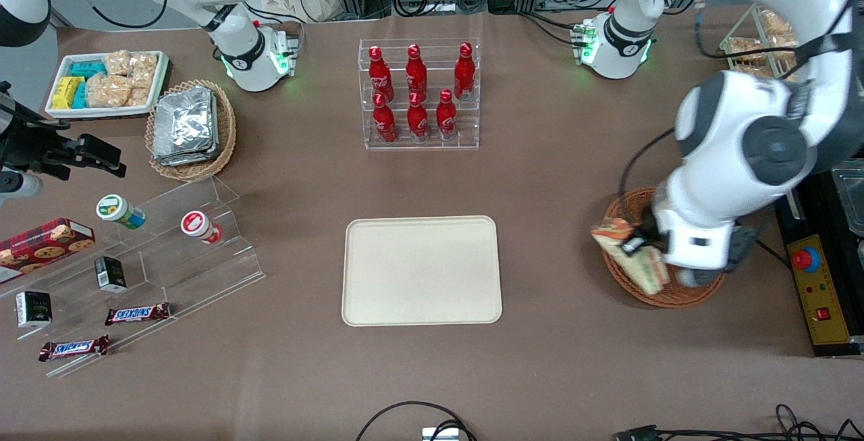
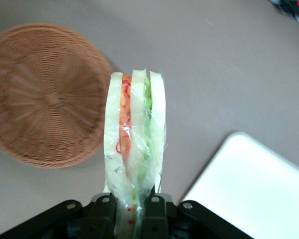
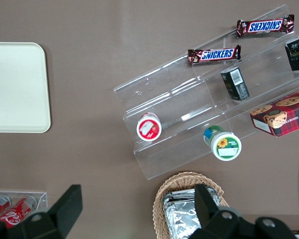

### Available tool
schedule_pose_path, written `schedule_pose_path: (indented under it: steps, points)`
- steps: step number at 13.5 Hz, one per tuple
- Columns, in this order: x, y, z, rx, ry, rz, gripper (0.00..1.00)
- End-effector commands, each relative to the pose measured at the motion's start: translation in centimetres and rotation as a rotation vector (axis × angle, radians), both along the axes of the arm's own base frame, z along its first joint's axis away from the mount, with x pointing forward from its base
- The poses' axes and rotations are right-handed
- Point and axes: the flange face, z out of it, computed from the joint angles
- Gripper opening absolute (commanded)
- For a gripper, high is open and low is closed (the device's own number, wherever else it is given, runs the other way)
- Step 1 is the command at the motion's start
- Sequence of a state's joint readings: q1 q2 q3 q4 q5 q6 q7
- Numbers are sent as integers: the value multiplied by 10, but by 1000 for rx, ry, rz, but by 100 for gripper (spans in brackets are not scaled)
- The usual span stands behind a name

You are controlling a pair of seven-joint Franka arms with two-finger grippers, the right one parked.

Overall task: Place sandwich from basket to tray
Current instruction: 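Carry the sandwich with the left gripper over the cream tray and lower it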

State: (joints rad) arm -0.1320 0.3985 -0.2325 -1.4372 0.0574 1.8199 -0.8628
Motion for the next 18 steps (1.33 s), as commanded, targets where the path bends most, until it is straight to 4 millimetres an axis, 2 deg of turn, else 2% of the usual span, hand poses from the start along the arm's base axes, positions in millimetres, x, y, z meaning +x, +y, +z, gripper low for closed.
schedule_pose_path:
  steps: [1,2,4,7,8,11,15,17,18]
  points:
    - [25,-64,-33,-24,9,-156,0]
    - [25,-93,-49,-30,15,-191,0]
    - [26,-136,-86,-62,28,-243,0]
    - [11,-194,-126,-123,1,-333,0]
    - [10,-200,-140,-125,5,-372,0]
    - [9,-198,-175,-120,40,-482,0]
    - [7,-209,-227,-139,-1,-487,0]
    - [9,-206,-232,-144,-25,-480,4]
    - [11,-204,-226,-142,-33,-478,41]
